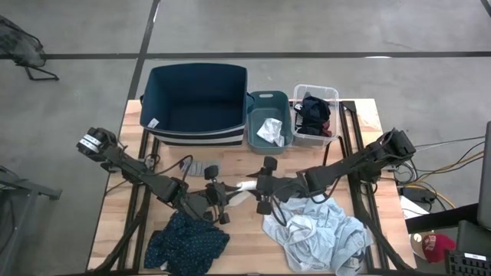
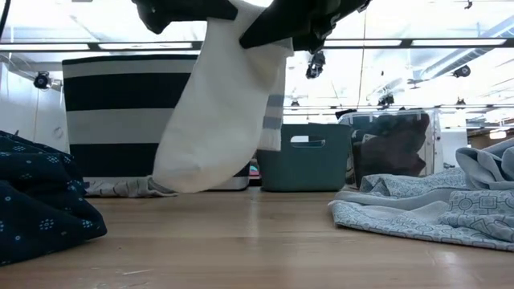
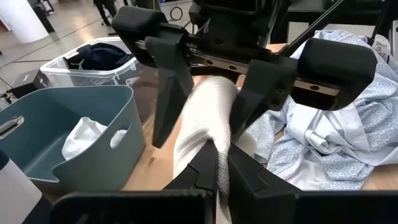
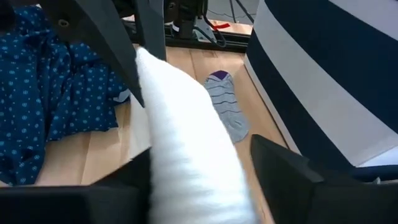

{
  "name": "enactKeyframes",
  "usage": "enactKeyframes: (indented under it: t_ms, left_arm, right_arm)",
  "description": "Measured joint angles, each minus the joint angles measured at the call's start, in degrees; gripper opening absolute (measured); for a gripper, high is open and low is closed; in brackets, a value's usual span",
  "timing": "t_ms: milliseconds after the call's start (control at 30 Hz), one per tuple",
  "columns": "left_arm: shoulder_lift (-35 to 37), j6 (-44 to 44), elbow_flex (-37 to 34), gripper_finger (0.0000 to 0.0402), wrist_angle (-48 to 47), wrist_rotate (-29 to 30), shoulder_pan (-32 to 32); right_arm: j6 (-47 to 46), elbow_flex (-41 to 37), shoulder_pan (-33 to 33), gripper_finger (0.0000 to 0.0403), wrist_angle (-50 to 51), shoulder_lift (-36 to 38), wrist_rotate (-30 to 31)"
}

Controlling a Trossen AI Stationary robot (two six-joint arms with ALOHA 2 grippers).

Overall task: Pick & Place Cloths
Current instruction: Put the white sock into the green bin

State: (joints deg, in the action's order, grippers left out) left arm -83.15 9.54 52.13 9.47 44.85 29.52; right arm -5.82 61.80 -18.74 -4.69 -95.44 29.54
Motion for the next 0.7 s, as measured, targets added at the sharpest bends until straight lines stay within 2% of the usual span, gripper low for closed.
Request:
enactKeyframes:
  t_ms: [233, 267, 467, 567, 700]
  left_arm:
    - [0.00, -0.02, 0.01, 0.0017, -0.04, -0.01, 0.00]
    - [0.00, -0.02, 0.01, 0.0017, -0.04, -0.01, 0.00]
    - [0.00, 2.95, -0.62, 0.0017, 0.00, 1.17, 0.00]
    - [0.00, 3.53, -0.80, 0.0027, 0.13, 5.37, 0.00]
    - [0.00, 4.19, -0.80, 0.0065, 0.44, 11.74, -0.04]
  right_arm:
    - [0.47, 0.00, 0.00, 0.0034, -0.04, 0.00, -2.95]
    - [0.75, 0.00, 0.00, 0.0023, -0.04, 0.00, -3.08]
    - [1.14, 0.00, 0.04, 0.0013, 0.07, 0.00, -2.46]
    - [1.09, 0.00, 0.04, 0.0013, 0.11, 0.02, -2.14]
    - [1.05, 0.00, 0.09, 0.0013, 0.24, 0.02, -2.02]
